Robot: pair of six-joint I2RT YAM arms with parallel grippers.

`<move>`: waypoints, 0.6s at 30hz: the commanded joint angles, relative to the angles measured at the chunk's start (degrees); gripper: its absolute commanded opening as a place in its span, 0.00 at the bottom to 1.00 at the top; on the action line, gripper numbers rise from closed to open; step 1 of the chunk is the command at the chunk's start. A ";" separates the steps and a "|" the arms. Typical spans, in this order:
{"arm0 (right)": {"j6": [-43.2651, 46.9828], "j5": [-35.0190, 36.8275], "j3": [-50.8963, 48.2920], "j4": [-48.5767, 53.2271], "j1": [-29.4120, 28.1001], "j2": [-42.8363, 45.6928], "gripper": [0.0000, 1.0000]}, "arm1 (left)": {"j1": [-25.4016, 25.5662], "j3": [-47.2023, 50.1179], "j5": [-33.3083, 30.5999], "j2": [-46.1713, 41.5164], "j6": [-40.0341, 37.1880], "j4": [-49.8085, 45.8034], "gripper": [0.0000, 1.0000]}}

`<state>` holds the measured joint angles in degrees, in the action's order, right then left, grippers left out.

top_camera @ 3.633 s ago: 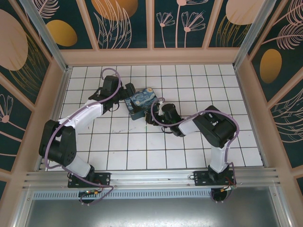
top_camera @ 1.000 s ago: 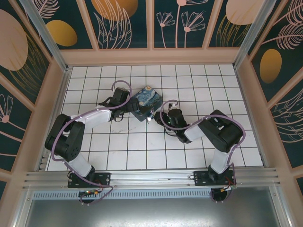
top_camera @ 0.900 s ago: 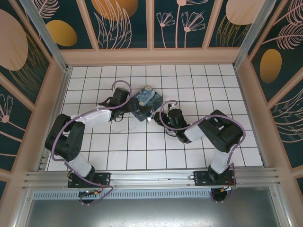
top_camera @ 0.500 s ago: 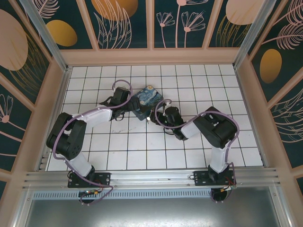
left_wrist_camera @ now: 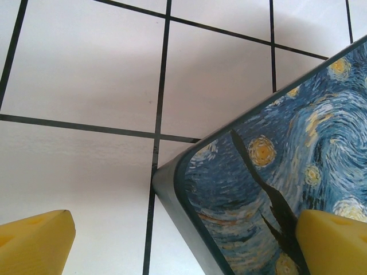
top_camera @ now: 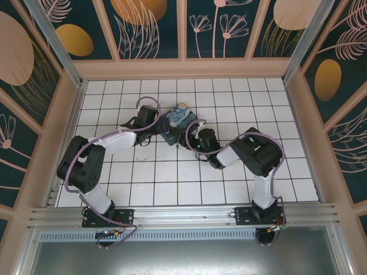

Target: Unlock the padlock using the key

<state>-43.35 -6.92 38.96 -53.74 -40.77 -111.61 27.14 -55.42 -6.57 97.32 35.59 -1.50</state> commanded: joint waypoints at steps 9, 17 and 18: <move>0.39 10.41 5.11 15.78 -4.05 -1.80 0.24 | 0.32 0.93 0.46 3.32 -0.97 -5.71 0.99; -0.94 10.86 3.39 14.38 -1.62 0.26 0.00 | 0.29 1.10 0.14 3.58 -0.82 -5.80 0.98; -1.13 11.10 3.40 14.45 -1.32 0.71 0.00 | 0.29 1.09 0.16 3.67 -0.79 -5.82 0.99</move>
<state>-43.83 1.96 43.75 -44.99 -43.48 -111.22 26.70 -55.68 -8.01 98.06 35.64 -0.38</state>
